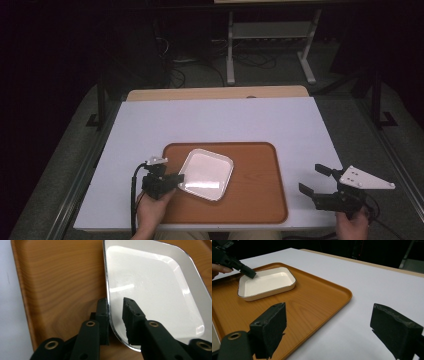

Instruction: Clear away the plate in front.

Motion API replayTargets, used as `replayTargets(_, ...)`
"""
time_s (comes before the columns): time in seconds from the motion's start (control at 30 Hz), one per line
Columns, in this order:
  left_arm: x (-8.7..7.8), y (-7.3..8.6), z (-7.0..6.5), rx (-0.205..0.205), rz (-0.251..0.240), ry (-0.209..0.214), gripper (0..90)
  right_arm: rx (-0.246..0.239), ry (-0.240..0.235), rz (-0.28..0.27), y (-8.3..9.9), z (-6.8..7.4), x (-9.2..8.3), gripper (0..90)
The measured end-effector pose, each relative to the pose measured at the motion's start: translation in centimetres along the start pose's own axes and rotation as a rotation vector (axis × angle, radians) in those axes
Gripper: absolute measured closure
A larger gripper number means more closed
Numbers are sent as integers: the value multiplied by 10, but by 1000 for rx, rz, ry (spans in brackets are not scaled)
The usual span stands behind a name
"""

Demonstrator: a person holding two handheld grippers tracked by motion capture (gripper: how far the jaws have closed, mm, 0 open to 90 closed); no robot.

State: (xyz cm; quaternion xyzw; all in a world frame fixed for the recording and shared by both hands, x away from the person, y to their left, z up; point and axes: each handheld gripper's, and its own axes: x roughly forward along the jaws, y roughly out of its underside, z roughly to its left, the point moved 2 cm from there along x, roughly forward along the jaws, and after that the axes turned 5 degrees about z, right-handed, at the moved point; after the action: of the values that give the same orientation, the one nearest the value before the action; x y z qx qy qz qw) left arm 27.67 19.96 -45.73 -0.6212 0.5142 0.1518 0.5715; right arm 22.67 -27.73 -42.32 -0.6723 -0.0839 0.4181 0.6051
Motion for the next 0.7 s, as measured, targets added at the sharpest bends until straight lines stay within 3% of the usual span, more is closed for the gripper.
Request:
replayTargets(0.1,-1,3,-3,-3,-3,6,691,-3,1,-1,0,0,0,127)
replayTargets(0.7,-3,13,-19,33,5,50,660,-3,1,2,0,0,0,126)
